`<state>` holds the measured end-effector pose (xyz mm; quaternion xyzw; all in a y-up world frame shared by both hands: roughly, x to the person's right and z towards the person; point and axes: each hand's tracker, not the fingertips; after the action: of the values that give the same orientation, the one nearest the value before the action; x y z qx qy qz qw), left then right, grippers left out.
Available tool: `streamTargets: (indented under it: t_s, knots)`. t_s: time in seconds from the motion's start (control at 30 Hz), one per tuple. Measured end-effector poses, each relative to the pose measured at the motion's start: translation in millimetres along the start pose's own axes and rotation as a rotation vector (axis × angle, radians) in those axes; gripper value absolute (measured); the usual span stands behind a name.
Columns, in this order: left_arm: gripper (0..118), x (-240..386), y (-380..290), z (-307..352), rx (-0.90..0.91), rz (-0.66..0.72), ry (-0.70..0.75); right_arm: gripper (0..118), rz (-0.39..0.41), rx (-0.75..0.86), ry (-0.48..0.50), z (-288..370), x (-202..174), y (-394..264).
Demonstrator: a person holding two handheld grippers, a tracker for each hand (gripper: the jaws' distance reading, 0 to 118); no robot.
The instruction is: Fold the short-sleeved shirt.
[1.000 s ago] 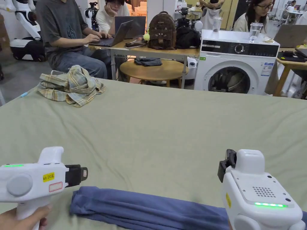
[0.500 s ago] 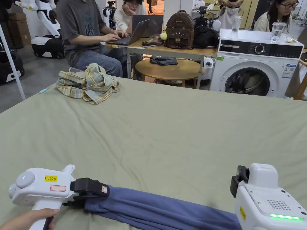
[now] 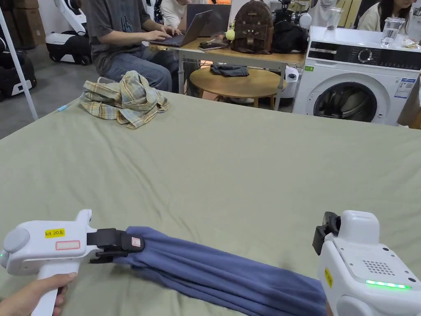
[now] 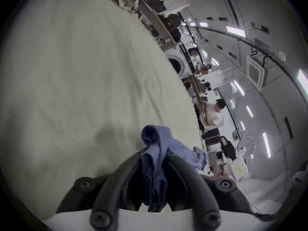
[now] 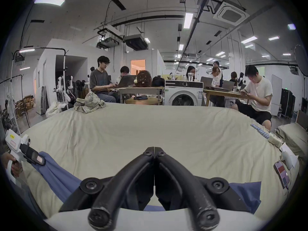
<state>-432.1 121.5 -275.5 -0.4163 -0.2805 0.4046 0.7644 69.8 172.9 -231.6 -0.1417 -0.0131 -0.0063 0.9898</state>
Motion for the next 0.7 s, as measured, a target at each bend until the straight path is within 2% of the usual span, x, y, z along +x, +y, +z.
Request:
streamTargets:
  t_s: [0.23, 0.37, 0.47, 0.6, 0.7]
  knots:
    - [8, 35.1, 14.5, 51.2, 0.069, -0.026, 0.024, 0, 0.019, -0.005, 0.027, -6.1, -8.3, 1.8]
    - [8, 46.5, 20.5, 64.8, 0.081, -0.066, 0.162, 0, 0.023, -0.005, 0.04, -7.0, -12.9, 1.6]
    - [8, 58.2, 16.7, 57.0, 0.05, -0.096, 0.213, 0, 0.022, -0.011, 0.047, -7.9, -14.4, 0.9]
    - [8, 87.5, 7.4, 42.9, 0.016, -0.13, 0.166, 0, 0.004, -0.016, 0.052, -5.6, -13.7, 1.5]
    - [8, 108.8, 1.9, 24.1, -0.026, -0.136, 0.055, 0, 0.005, -0.017, 0.057, -3.2, -11.9, 2.7]
